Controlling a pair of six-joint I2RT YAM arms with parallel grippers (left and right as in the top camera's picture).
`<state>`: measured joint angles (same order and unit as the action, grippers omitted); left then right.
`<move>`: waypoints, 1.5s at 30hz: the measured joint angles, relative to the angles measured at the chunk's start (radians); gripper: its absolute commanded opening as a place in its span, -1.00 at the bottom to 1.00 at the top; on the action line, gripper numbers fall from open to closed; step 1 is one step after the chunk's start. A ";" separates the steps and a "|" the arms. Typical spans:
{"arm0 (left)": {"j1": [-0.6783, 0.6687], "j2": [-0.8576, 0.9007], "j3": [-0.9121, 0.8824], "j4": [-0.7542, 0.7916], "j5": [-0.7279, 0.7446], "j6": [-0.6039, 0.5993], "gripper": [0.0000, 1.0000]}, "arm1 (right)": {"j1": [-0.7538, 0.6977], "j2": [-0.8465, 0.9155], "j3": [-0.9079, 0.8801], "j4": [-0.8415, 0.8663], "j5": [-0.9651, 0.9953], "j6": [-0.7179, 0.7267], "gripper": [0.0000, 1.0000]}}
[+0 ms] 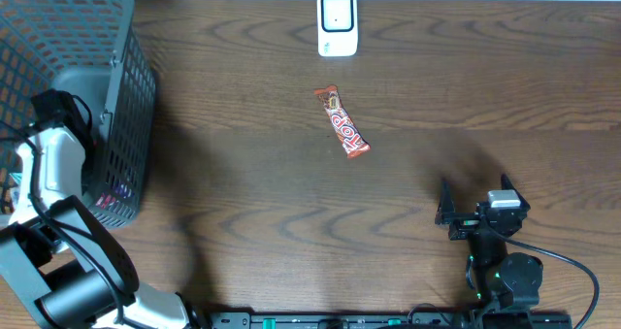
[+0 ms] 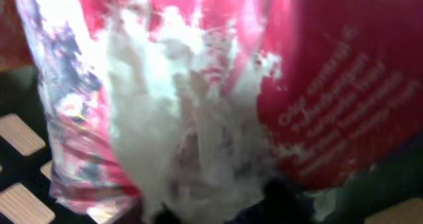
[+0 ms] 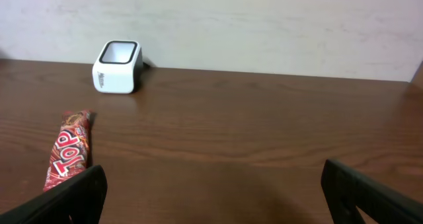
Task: Scan the item barcode
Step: 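Reach the left gripper back into the basket toward the pink pack, then grasp the pink floral snack pack with the left gripper and lift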
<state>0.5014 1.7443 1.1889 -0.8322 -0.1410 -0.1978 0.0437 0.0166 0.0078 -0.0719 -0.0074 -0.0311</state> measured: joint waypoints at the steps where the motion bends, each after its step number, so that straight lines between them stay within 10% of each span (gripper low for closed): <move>1: 0.000 -0.002 -0.003 0.006 -0.003 0.002 -0.57 | 0.000 0.000 0.000 0.000 0.000 0.000 0.99; 3: 0.000 -0.003 -0.003 0.011 -0.007 0.003 -0.85 | 0.000 0.000 0.000 0.000 0.000 0.000 0.98; 15: 0.002 -0.046 0.059 0.006 -0.007 0.003 -0.85 | 0.000 0.000 0.000 0.001 0.000 0.000 0.98; 25: 0.001 -0.509 0.232 0.320 0.007 -0.065 -0.84 | 0.000 0.000 0.000 0.000 0.000 0.000 0.98; 33: -0.049 -0.513 0.235 0.209 0.004 -0.061 0.32 | 0.000 0.000 0.000 0.000 0.000 0.000 0.99; 45: -0.059 -0.090 0.184 0.035 0.005 0.017 0.60 | 0.000 0.000 0.000 0.000 0.000 0.000 0.98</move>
<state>0.4423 1.6547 1.3727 -0.7967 -0.1364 -0.1806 0.0437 0.0170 0.0078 -0.0719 -0.0074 -0.0311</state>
